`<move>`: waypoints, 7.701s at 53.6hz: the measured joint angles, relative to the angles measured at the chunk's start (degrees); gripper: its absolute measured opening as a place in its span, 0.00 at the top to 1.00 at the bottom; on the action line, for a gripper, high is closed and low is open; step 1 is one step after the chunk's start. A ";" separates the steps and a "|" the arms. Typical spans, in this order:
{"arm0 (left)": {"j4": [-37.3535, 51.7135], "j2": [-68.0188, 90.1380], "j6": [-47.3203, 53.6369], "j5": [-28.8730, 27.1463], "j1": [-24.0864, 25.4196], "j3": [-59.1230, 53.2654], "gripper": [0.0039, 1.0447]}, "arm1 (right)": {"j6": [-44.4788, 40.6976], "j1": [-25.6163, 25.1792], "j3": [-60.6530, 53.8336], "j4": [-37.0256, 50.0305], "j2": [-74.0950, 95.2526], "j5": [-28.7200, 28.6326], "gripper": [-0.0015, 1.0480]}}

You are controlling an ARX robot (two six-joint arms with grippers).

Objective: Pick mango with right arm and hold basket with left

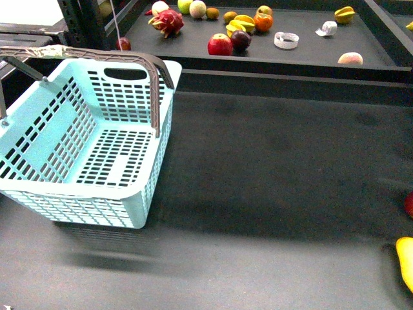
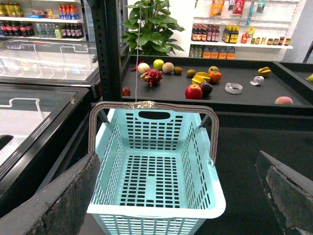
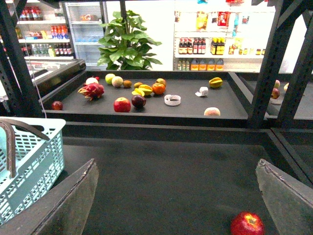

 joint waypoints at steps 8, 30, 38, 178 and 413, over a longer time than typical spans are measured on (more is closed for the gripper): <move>0.00 0.00 0.00 0.00 0.00 0.00 0.08 | 0.00 0.00 0.00 0.00 0.00 0.00 0.08; 0.00 0.00 0.00 0.00 0.00 0.00 0.08 | 0.00 0.00 0.00 0.00 0.00 0.00 0.08; 0.00 0.00 0.00 0.00 0.00 0.00 0.08 | 0.00 0.00 0.00 0.00 0.00 0.00 0.08; 26.88 138.88 -81.00 -7.04 3.82 88.15 0.94 | 0.00 0.00 0.00 0.00 -0.02 0.00 0.08; 36.11 106.22 -29.59 7.54 -28.74 52.24 0.95 | 0.00 0.00 0.00 0.00 -0.02 0.00 0.08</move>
